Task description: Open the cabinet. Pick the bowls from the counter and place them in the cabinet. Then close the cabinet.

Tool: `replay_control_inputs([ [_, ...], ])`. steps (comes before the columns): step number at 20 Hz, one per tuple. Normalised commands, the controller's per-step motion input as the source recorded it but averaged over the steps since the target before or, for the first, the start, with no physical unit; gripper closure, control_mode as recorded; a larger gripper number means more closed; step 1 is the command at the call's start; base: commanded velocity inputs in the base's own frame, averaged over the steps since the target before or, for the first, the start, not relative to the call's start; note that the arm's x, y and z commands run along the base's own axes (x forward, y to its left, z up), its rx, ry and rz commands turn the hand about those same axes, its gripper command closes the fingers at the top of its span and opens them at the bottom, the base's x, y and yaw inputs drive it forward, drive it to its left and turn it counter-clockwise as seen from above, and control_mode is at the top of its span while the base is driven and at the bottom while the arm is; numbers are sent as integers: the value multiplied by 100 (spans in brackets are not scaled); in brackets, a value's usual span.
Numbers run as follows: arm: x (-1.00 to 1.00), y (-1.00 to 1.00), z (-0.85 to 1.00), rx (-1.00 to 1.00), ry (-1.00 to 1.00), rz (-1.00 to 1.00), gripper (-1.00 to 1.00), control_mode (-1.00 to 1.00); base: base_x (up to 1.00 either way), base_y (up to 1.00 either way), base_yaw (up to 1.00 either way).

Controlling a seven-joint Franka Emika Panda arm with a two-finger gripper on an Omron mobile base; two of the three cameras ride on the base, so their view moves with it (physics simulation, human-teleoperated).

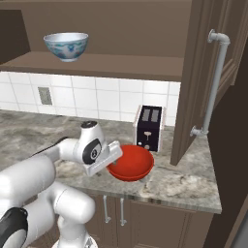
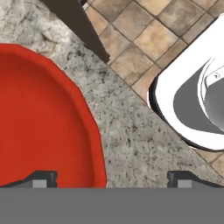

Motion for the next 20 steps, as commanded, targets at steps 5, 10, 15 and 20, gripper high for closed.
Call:
replay_control_inputs([
  [5, 13, -11, -18, 0, 0, 0, -100, -100, 0, 0, 0],
  [10, 18, -12, -21, 0, 0, 0, -100, -100, 0, 0, 0],
  [15, 21, -11, -17, 0, 0, 0, -100, -100, 0, 0, 0],
  [20, 16, -2, -21, 0, 0, 0, 100, -100, 0, 0, 0],
])
